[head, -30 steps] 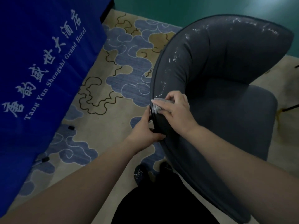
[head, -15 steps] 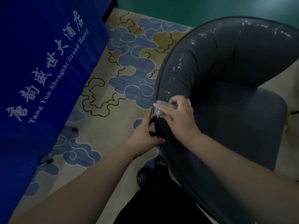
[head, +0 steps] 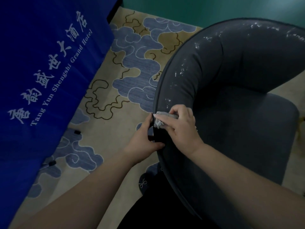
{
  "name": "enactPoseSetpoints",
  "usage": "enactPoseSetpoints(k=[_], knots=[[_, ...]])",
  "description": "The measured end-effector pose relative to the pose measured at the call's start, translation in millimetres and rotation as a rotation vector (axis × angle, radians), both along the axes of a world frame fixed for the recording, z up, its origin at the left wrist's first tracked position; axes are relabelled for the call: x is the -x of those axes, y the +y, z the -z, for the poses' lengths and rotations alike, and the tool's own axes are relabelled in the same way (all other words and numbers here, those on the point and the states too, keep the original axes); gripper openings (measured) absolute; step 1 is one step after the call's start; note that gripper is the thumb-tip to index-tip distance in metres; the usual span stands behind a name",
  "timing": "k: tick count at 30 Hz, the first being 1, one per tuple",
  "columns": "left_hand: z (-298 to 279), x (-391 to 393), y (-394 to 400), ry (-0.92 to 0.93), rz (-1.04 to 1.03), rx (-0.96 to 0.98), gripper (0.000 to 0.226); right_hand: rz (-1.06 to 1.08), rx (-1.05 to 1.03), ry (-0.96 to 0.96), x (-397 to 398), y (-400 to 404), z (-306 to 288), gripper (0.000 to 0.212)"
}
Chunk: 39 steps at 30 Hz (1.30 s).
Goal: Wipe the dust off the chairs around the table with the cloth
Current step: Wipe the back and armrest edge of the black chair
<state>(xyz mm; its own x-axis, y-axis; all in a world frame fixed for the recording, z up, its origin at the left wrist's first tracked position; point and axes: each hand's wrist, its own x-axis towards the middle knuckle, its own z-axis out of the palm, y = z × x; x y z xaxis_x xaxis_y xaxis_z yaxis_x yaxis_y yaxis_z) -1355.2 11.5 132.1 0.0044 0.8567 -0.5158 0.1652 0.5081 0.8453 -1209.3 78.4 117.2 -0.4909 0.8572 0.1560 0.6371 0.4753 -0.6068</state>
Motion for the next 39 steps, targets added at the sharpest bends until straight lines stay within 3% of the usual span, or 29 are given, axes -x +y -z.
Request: enactPoseSetpoints(k=[5,10,17,22,26,33,39], knots=[[2.6,0.5,8.6,-0.012,-0.067,0.015,0.101,0.043,-0.015,0.032,9.7,24.2,4.2,0.044],[1.2,0.1,15.4,-0.001,-0.058,-0.002,0.096,-0.027,-0.02,0.102,-9.9,12.0,12.1,0.043],[4.4,1.3,29.2,-0.019,-0.09,0.008,0.102,0.087,-0.068,0.105,2.2,37.7,16.3,0.044],[5.9,6.7,39.0,-0.003,-0.054,-0.002,0.105,0.023,-0.058,0.136,-2.4,37.8,19.2,0.043],[5.6,13.6,54.3,-0.016,-0.025,0.002,0.105,0.12,-0.074,0.103,14.2,73.1,13.9,0.042],[3.6,27.0,82.1,-0.013,0.098,-0.006,0.112,0.079,-0.073,0.096,9.0,55.6,10.1,0.033],[-2.4,37.7,110.4,-0.069,0.158,0.013,0.108,0.261,-0.063,0.06,25.4,85.2,5.3,0.039]])
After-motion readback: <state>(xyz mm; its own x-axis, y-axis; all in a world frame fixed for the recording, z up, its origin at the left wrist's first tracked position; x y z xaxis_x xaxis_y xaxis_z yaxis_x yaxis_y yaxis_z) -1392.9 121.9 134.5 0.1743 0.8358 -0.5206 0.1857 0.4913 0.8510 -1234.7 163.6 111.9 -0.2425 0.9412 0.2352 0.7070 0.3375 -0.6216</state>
